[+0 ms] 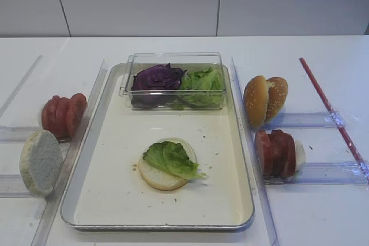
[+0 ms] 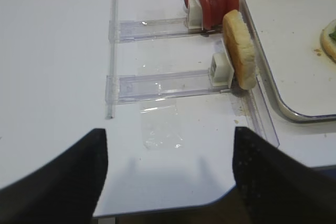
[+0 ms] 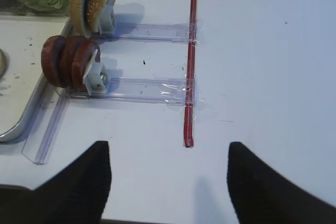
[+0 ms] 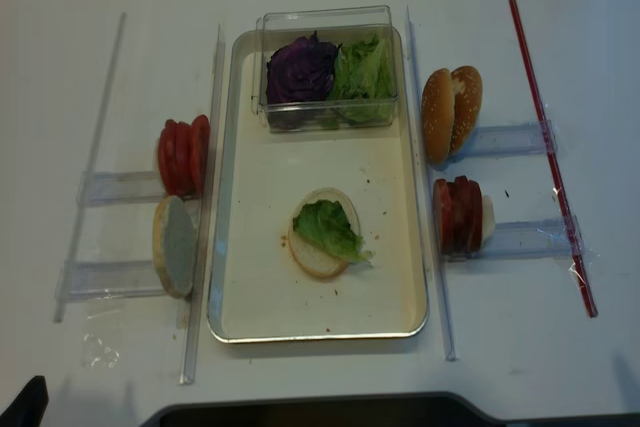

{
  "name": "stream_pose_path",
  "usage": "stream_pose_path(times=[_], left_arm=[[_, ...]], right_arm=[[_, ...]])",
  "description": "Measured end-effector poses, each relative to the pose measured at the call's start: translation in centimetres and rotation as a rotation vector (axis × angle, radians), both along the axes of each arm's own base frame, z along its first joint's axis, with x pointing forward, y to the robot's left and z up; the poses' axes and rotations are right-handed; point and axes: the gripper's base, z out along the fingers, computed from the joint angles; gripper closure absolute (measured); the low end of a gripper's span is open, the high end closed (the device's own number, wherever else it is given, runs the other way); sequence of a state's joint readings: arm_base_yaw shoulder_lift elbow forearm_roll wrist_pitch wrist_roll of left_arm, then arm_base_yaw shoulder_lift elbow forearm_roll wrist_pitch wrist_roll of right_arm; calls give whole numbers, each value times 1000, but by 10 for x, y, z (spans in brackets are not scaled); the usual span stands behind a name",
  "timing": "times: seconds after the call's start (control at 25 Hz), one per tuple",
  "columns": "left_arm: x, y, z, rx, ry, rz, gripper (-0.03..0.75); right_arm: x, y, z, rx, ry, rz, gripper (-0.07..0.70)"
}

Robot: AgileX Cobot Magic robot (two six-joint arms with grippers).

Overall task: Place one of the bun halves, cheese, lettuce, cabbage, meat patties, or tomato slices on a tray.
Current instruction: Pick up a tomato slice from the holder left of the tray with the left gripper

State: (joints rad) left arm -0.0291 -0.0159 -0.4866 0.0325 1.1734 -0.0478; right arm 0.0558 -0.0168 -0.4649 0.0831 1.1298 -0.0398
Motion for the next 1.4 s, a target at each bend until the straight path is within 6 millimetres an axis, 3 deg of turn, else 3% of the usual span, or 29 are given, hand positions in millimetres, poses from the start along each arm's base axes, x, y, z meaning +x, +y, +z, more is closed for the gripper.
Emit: stream_pose_path(times=[1.4], left_arm=[[0, 0, 0, 1, 0, 0, 214]], right_arm=[[0, 0, 0, -2, 0, 1, 123]])
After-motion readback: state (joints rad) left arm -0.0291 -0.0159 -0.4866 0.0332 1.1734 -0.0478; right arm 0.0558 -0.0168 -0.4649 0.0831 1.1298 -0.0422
